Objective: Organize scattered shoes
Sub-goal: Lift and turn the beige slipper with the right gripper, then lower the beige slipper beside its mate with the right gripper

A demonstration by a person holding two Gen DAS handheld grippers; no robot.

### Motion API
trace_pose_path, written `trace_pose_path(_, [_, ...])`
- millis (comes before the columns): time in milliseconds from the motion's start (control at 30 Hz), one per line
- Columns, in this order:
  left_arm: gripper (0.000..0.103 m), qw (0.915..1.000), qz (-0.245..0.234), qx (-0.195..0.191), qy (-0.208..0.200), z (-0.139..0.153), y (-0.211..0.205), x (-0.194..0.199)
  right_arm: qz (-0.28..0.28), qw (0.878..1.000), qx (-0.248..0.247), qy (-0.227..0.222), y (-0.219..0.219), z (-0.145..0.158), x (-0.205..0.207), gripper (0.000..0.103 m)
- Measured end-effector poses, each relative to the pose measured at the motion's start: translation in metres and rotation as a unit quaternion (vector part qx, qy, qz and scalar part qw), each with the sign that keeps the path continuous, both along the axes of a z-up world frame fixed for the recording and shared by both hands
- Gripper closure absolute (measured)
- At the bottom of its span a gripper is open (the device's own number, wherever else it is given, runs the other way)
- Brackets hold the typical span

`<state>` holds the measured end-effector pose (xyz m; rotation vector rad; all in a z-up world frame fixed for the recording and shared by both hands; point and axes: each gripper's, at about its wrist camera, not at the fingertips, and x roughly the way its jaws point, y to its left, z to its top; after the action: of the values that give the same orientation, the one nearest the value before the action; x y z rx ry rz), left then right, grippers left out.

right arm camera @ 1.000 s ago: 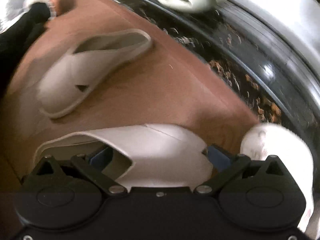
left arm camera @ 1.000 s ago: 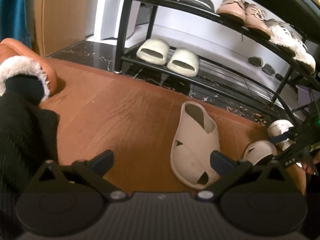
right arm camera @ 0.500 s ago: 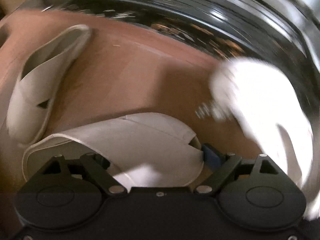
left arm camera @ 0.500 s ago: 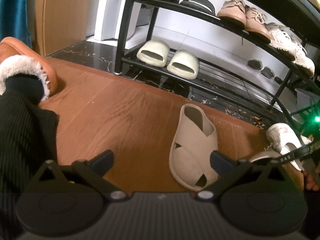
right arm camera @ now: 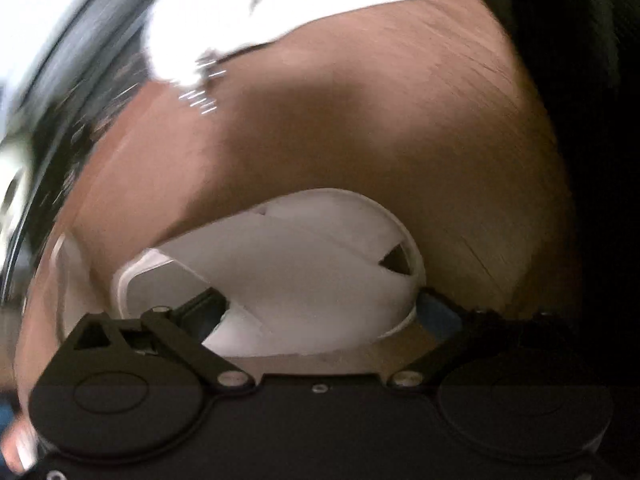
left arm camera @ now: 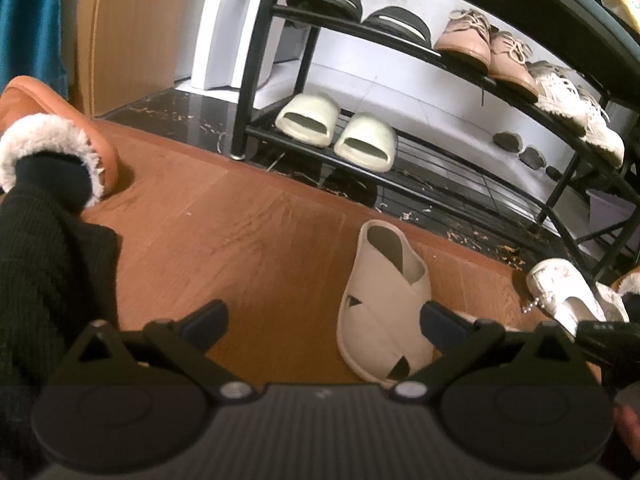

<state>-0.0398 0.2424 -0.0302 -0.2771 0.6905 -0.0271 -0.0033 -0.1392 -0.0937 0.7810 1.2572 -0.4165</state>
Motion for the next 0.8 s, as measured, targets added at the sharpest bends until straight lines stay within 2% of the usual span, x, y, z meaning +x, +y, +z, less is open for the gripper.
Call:
trace_pose_path(133, [0.001,1.0000,0.005,-0.007,0.005,-0.002,0.001,0.002,0.063,0.997,0.036,-0.026,-0.007,0.011,-0.009,0.000])
trace_pose_path(200, [0.001,0.9999,0.002,-0.004,0.009,-0.003,-0.001,0.003,0.099,0.993,0.031,-0.058,-0.011,0.021,-0.014,0.000])
trace_pose_path(233, [0.001,1.0000,0.000,-0.001,0.010,-0.003,-0.002,0.004,0.130,0.988,0.011,-0.083,-0.011,0.028,-0.014,0.000])
trace_pose_path(267, [0.001,0.9999,-0.002,0.003,0.010,-0.003,-0.003,0.003,0.182,0.975,-0.028,-0.123,-0.008,0.038,-0.015,0.000])
trace_pose_path(300, [0.001,0.9999,-0.004,0.007,0.009,-0.003,-0.004,0.003,0.242,0.955,-0.070,-0.158,-0.002,0.043,-0.016,0.000])
trace_pose_path(333, [0.001,0.9999,-0.005,0.010,0.010,-0.003,-0.005,0.003,0.302,0.928,-0.111,-0.189,0.005,0.046,-0.017,0.000])
trace_pose_path(367, [0.001,0.9999,-0.006,0.011,0.011,-0.004,-0.006,0.003,0.361,0.894,-0.151,-0.218,0.012,0.049,-0.019,0.000])
trace_pose_path(400, [0.001,0.9998,-0.005,0.013,0.012,-0.004,-0.006,0.003,0.413,0.862,-0.181,-0.230,0.020,0.046,-0.018,0.000])
trace_pose_path(467, [0.001,0.9997,-0.003,0.013,0.019,-0.006,-0.005,0.004,0.477,0.828,-0.186,-0.229,0.027,0.036,-0.015,0.000])
trace_pose_path(633, [0.001,0.9995,0.009,0.010,0.029,-0.009,-0.002,0.006,0.520,0.802,-0.172,-0.239,0.038,0.028,-0.003,0.000])
trace_pose_path(667, [0.001,0.9995,0.011,0.010,0.028,-0.009,-0.001,0.006,0.537,0.789,-0.183,-0.235,0.043,0.025,0.004,0.000])
trace_pose_path(700, [0.001,0.9995,0.011,0.010,0.029,-0.009,-0.001,0.006,0.545,0.783,-0.189,-0.233,0.042,0.026,0.002,0.000])
trace_pose_path(800, [0.001,0.9993,0.010,0.013,0.033,-0.010,-0.002,0.006,0.601,0.740,-0.222,-0.207,0.054,0.009,0.010,0.000])
